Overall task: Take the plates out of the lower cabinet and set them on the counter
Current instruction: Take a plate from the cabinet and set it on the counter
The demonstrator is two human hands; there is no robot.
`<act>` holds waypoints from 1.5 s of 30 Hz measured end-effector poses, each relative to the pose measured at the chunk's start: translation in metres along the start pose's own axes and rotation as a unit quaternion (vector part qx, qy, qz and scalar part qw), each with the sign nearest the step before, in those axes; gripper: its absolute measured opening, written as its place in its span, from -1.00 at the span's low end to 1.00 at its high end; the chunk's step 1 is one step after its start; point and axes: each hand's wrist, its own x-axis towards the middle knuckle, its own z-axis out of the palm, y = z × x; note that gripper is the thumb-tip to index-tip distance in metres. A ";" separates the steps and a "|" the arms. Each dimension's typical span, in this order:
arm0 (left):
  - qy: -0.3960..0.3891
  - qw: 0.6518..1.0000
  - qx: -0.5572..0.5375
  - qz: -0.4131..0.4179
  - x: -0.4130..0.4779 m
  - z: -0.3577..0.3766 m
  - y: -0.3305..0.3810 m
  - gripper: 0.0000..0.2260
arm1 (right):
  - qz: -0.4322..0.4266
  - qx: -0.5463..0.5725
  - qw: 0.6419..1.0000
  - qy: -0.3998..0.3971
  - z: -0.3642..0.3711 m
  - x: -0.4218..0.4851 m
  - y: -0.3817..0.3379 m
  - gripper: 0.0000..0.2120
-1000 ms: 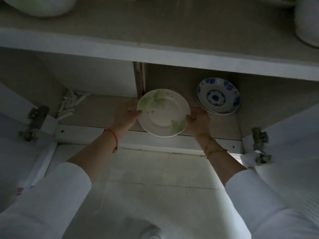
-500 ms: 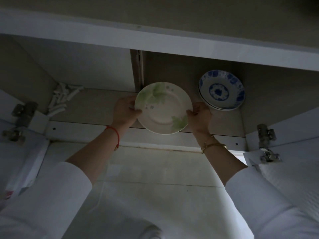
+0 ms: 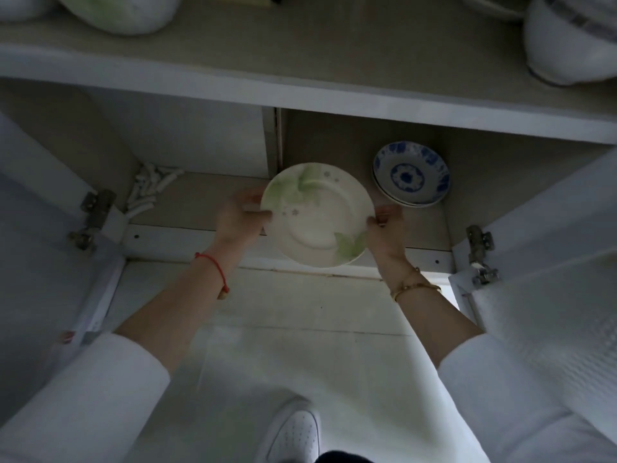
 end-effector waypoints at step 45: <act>-0.143 0.974 -0.142 0.098 -0.526 -0.298 0.523 -0.61 | 0.093 0.225 0.967 0.070 -0.489 -0.470 -0.527 -0.84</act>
